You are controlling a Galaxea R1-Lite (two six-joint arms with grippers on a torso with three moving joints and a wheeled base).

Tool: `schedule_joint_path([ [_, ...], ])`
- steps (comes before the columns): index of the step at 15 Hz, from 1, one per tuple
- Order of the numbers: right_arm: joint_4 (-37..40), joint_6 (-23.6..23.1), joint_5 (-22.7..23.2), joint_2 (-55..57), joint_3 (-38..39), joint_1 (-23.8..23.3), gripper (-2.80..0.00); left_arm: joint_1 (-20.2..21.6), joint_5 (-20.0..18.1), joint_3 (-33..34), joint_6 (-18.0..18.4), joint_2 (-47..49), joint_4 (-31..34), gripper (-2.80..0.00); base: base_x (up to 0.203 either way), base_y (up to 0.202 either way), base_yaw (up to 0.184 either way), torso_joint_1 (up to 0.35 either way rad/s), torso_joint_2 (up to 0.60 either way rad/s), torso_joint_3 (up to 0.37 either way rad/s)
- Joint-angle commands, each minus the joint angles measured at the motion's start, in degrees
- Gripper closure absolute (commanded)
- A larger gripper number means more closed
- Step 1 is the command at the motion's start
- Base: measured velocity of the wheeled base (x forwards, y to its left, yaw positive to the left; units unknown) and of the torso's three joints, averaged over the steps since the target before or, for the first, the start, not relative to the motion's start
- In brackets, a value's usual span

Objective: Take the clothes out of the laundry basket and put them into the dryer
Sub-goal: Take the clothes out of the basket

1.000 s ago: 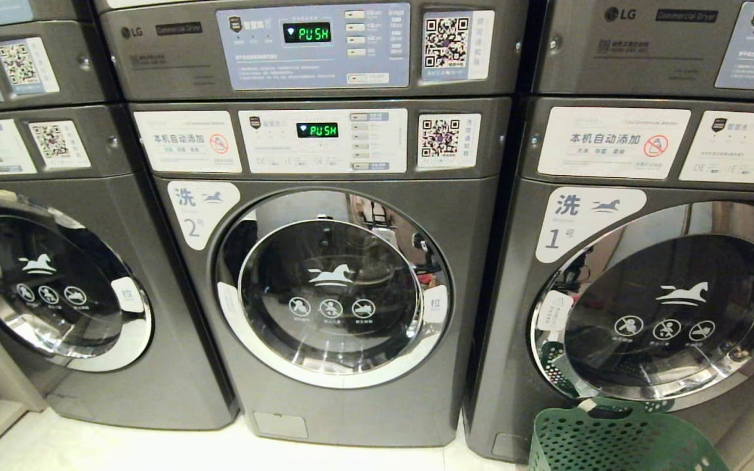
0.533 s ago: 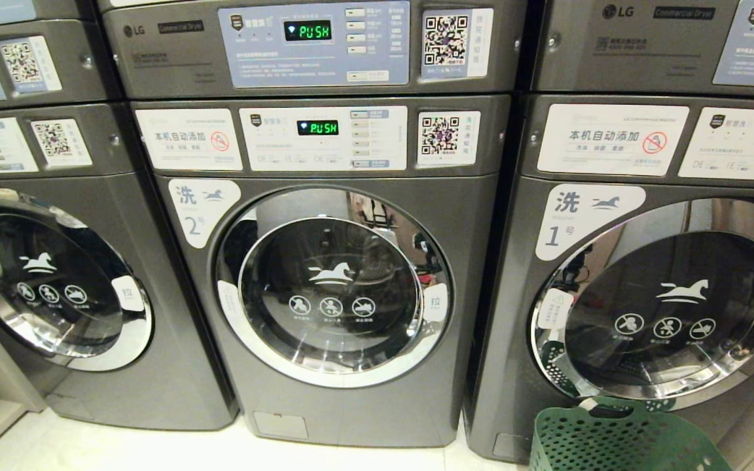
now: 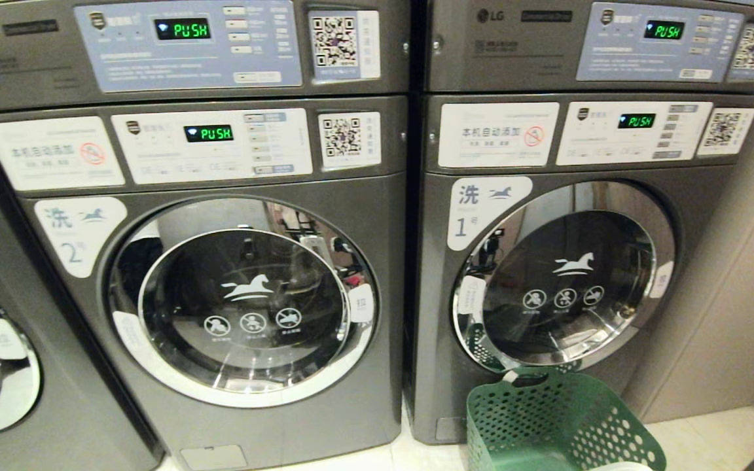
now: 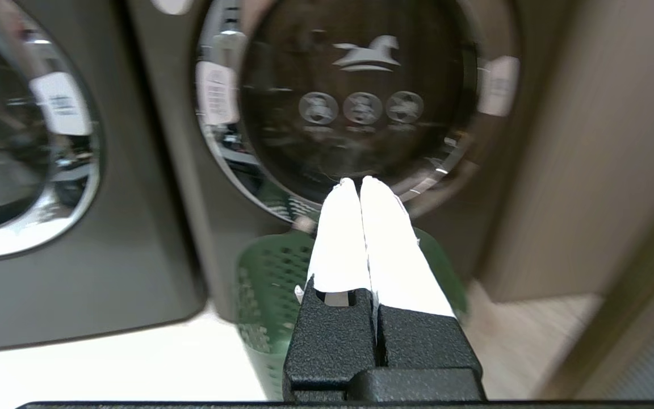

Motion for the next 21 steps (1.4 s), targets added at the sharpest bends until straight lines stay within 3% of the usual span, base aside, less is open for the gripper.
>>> schedule_joint_path([
  [1, -0.1, 0.0, 0.0, 0.0, 1.0, 0.0, 0.0, 0.0, 0.0, 0.1, 0.0, -0.1, 0.0, 0.0, 0.0, 0.002, -0.142, 0.002, 0.0, 0.002],
  [21, -0.1, 0.0, 0.0, 0.0, 1.1, 0.0, 0.0, 0.0, 0.1, 0.1, 0.5, -0.1, 0.1, 0.0, 0.0, 0.001, -0.008, 0.001, 0.0, -0.016],
])
